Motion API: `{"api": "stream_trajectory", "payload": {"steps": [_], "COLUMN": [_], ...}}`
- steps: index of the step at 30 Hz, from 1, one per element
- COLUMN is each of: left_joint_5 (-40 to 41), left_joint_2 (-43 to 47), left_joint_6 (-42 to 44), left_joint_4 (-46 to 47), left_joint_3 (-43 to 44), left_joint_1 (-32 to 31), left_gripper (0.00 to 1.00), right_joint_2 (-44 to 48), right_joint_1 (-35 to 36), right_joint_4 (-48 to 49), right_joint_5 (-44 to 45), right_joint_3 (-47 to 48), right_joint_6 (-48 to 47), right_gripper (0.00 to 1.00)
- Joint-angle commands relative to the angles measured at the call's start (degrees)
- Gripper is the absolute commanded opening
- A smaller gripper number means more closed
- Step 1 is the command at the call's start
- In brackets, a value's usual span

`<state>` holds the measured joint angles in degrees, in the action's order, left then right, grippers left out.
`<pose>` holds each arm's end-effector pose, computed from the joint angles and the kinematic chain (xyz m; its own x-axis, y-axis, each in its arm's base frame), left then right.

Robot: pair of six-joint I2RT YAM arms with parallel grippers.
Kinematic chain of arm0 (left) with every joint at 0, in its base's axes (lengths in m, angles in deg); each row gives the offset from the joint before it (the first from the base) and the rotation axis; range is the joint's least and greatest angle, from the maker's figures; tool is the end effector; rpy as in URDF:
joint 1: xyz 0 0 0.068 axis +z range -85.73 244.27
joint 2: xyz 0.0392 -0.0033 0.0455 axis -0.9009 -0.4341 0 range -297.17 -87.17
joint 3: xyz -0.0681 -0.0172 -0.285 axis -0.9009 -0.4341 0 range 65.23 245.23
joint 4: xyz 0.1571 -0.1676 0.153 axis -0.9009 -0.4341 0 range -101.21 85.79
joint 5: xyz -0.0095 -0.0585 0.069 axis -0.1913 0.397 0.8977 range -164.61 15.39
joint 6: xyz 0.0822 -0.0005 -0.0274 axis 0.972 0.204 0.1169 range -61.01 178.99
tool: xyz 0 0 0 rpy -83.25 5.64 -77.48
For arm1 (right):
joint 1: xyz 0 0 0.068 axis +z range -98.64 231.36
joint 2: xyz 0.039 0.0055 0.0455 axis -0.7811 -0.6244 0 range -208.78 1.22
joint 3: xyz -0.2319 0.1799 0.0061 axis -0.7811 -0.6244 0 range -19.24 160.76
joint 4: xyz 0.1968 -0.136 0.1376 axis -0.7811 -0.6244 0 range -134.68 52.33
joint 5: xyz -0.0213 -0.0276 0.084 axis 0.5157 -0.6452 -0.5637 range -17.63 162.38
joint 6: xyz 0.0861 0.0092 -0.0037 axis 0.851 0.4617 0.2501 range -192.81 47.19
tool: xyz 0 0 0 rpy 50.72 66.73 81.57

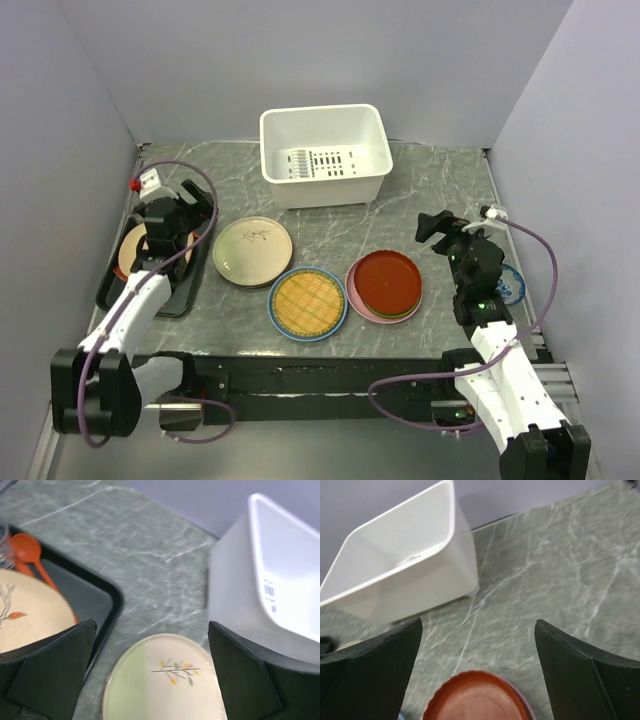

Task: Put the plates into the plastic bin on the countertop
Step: Pick up the plate at the center of the board.

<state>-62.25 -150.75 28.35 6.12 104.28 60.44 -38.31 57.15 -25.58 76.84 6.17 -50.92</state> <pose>0.2996 -0.0038 0.2790 -0.1383 -0.4897 -0.8609 -0.2468 0.8588 -0.4489 0.2170 0.0160 0.2844 -0.0414 0.3693 -0.9284 -0.0084 0.9290 0.3700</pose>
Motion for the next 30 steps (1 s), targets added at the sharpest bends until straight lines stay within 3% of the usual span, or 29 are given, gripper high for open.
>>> {"api": "stream_trajectory", "payload": {"steps": [1,12,18,30], "left_joint_5": [-5.9,-10.7,-10.6,-11.9], "left_joint_2": [5.8,-2.5,3.5,3.4], "left_joint_6": [0.0,-0.7,-2.2,-4.4], "left_joint_4": [4.1,-3.3,1.6,-2.6], "left_joint_3": [-0.5,6.7,0.6,2.1], "left_joint_1": [-0.2,-0.2,-0.2,-0.2], "left_gripper": [0.99,0.99,0.99,0.99], "right_joint_2": [-1.2,-3.8,-7.7,-24.9], "right_joint_1": [0.3,5.1,11.5,25.9], "right_joint_4": [-0.4,-2.1,-3.0,-0.4], "right_joint_5": [-7.2,-10.9,-9.7,-8.0], "right_joint_3": [2.5,6.5,9.9,16.8], "right_joint_6": [3.2,4.7,5.4,8.1], "right_gripper": [1.00,1.00,1.00,0.96]}}
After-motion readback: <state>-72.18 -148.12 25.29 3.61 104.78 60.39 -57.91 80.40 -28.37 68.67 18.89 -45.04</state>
